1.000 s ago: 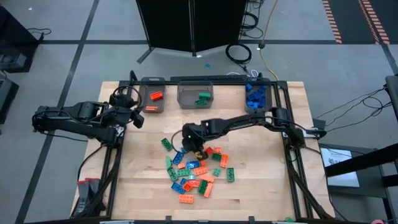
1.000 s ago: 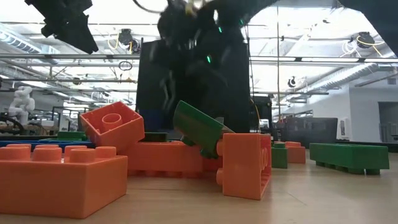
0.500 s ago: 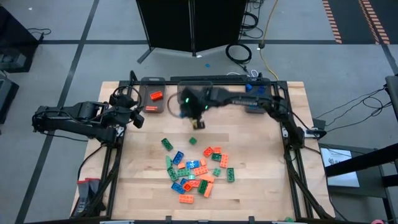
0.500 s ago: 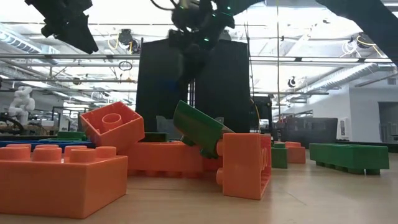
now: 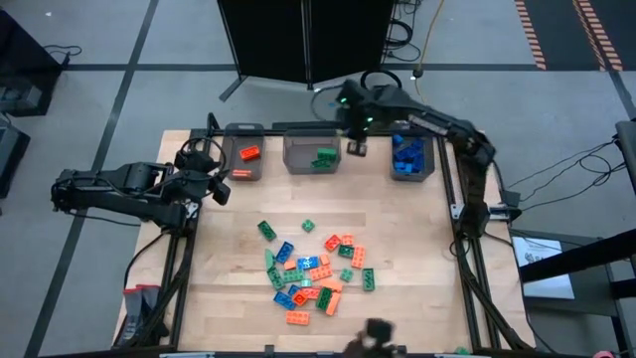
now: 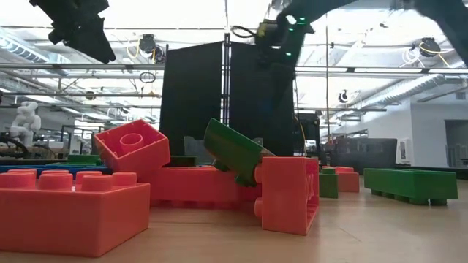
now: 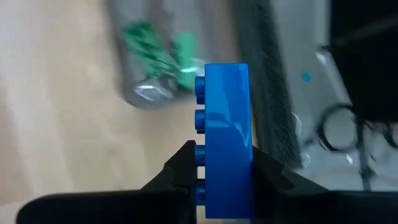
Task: Sort blocks
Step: Put the blue game piece into the right black bin
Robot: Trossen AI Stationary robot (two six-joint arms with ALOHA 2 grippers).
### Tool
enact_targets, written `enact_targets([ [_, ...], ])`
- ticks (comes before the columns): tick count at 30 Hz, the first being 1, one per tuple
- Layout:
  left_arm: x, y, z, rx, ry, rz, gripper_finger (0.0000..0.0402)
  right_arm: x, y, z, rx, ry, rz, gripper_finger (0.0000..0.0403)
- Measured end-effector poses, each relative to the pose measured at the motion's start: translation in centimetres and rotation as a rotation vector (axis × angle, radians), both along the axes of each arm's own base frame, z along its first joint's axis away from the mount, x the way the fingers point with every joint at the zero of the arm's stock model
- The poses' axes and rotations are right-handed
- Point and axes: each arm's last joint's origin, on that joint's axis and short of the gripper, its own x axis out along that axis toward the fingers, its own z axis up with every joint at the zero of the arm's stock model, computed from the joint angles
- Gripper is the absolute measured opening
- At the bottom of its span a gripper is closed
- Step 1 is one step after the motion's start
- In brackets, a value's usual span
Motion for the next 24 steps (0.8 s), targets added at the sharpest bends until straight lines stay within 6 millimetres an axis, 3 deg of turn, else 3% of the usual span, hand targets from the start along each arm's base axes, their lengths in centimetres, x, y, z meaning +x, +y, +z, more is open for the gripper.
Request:
enact_targets([
  [6, 0.0, 0.0, 0.0, 0.0, 0.0, 0.0, 0.016, -7.9, -2.1, -0.5, -0.056, 0.006, -0.305, 0.0071],
  [11, 0.0, 0.0, 0.0, 0.001, 0.0, 0.0, 0.016, -12.5, -1.7, -2.5, -0.049, -0.057, -0.498, 0.0071],
  [24, 0.0, 0.0, 0.0, 0.005, 0.001, 0.001, 0.016, -17.2, -0.5, -9.6, -0.01, 0.028, -0.804, 0.0071],
])
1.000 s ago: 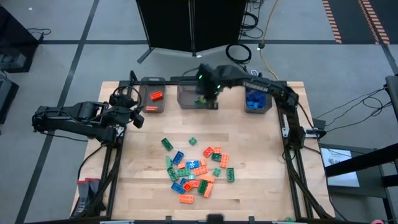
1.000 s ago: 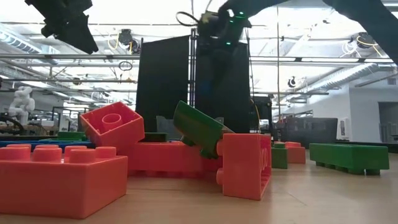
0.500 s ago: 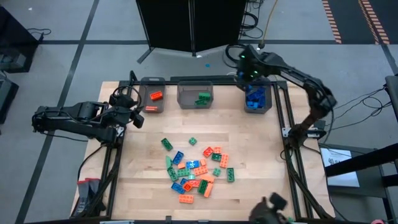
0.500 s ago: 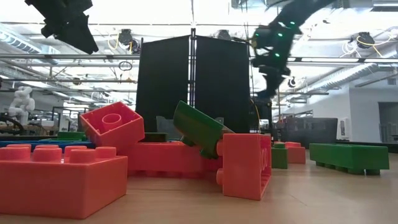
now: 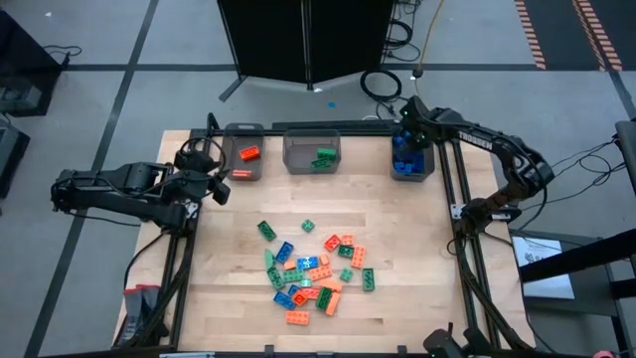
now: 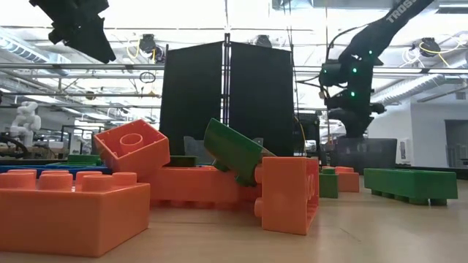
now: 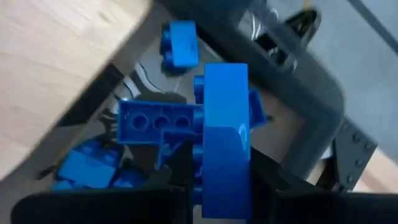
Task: Sort blocks
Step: Put the blue game piece into the right black bin
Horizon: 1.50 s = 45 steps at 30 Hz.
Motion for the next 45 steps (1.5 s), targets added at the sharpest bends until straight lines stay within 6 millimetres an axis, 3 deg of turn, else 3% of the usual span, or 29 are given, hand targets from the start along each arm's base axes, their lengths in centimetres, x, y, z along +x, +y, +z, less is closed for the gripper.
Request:
enact_targets([
  [16, 0.0, 0.0, 0.0, 0.002, -0.003, 0.005, 0.016, -1.5, -1.2, -0.3, -0.026, -0.04, -0.115, 0.0072],
  [23, 0.0, 0.0, 0.0, 0.001, -0.004, 0.005, 0.016, -1.3, -1.1, -0.3, 0.002, -0.082, -0.097, 0.0176],
  [28, 0.0, 0.0, 0.0, 0.001, -0.004, 0.005, 0.016, -1.2, -0.9, -0.2, 0.041, -0.11, -0.078, 0.0205],
  [32, 0.0, 0.0, 0.0, 0.001, -0.004, 0.005, 0.016, -0.6, -0.9, 2.2, 0.069, -0.241, 0.012, 0.0207],
  [37, 0.0, 0.0, 0.0, 0.003, -0.004, 0.006, 0.016, 1.1, 0.0, 7.9, 0.03, -0.495, 0.195, 0.0203],
  [41, 0.0, 0.0, 0.0, 0.014, -0.005, 0.015, 0.016, 3.1, 2.1, 11.9, 0.038, -0.686, 0.393, 0.0199],
  [45, 0.0, 0.1, 0.0, 0.02, -0.005, 0.019, 0.016, 6.5, 5.5, 13.6, 0.038, -0.747, 0.57, 0.0199],
])
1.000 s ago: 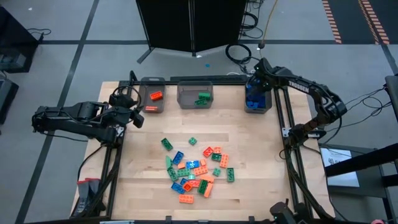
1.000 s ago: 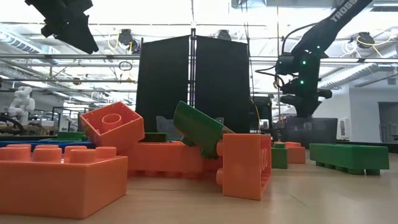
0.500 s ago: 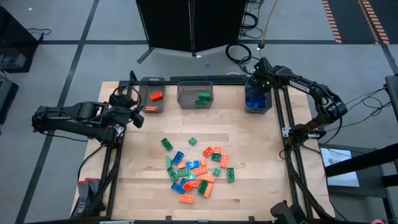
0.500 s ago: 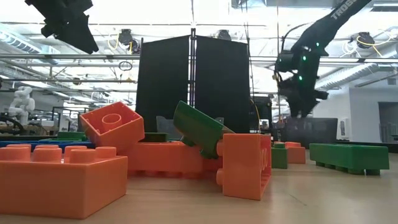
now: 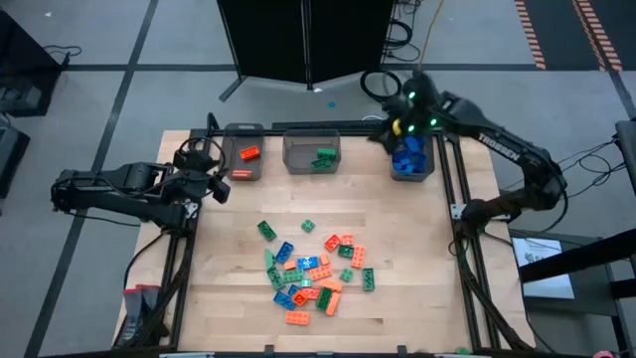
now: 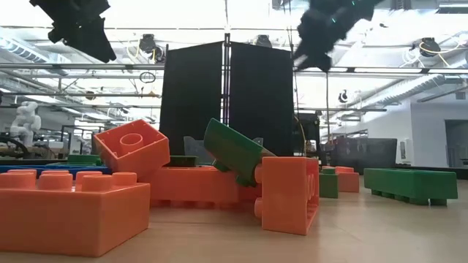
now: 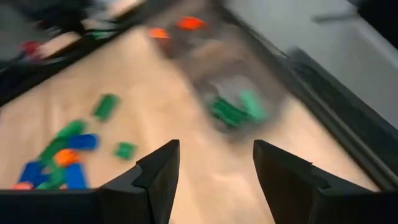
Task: Sort blocks
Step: Put the blue game piece into the right black bin
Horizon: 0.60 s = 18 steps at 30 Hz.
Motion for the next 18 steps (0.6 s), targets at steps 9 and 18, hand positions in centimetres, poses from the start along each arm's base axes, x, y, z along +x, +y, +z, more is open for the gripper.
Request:
enact_targets([
  [9, 0.0, 0.0, 0.0, 0.001, 0.001, 0.0, 0.016, 11.0, 8.4, -2.4, -0.201, -0.159, 0.422, 0.0199],
  [18, 0.0, 0.0, 0.0, 0.002, 0.003, -0.001, 0.016, 18.9, 13.0, -8.0, -0.272, -0.253, 0.602, 0.0199],
])
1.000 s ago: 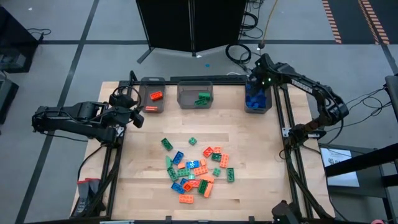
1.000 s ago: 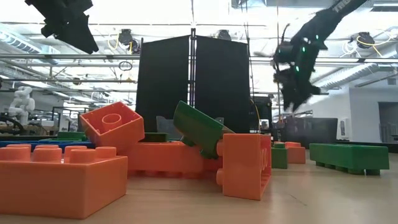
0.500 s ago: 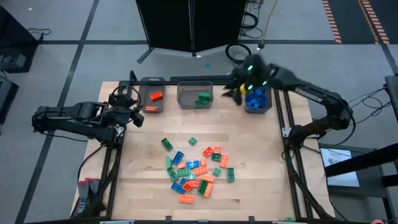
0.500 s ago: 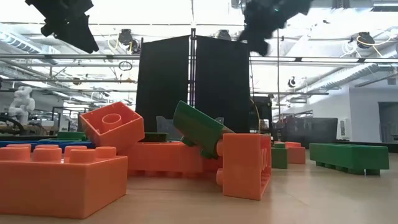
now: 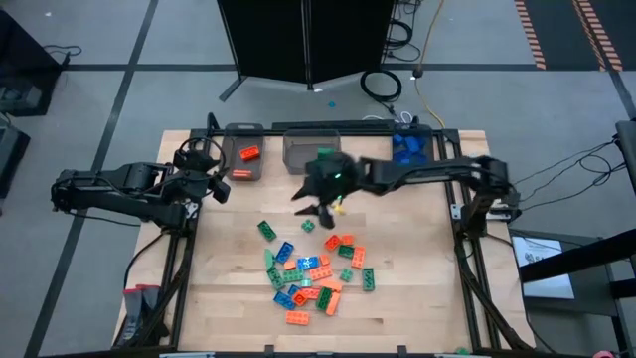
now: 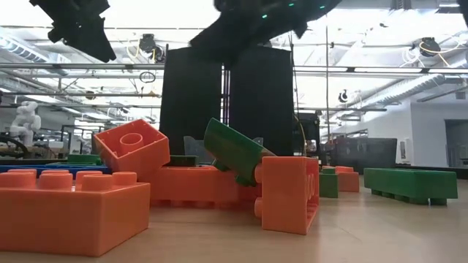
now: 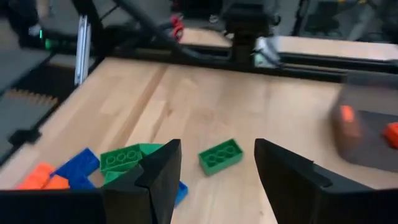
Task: Sort blocks
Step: Put the blue game piece into the right black bin
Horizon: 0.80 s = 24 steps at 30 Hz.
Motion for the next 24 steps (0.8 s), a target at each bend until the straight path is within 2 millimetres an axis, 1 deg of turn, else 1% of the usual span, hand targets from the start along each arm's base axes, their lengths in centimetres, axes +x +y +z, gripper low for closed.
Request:
enact_targets([
  [3, 0.0, 0.0, 0.0, 0.004, 0.005, -0.004, 0.016, 2.2, 0.9, -1.5, -0.065, 0.05, 0.068, 0.0199],
  [8, 0.0, 0.0, 0.0, 0.012, 0.02, -0.017, 0.016, 5.3, 2.2, -2.7, -0.195, 0.117, 0.188, 0.0199],
  [13, 0.0, 0.0, 0.0, 0.01, 0.019, -0.018, 0.016, 7.3, 3.3, -3.9, -0.342, 0.203, 0.344, 0.0205],
  [16, 0.0, 0.0, 0.0, 0.009, 0.019, -0.019, 0.016, 8.3, 4.2, -4.7, -0.415, 0.233, 0.388, 0.0228],
  [19, 0.0, 0.0, 0.0, 0.006, 0.018, -0.02, 0.016, 9.1, 5.0, -5.6, -0.47, 0.252, 0.402, 0.0263],
  [24, 0.0, 0.0, 0.0, 0.006, 0.018, -0.02, 0.016, 9.4, 6.1, -6.9, -0.491, 0.27, 0.442, 0.0315],
])
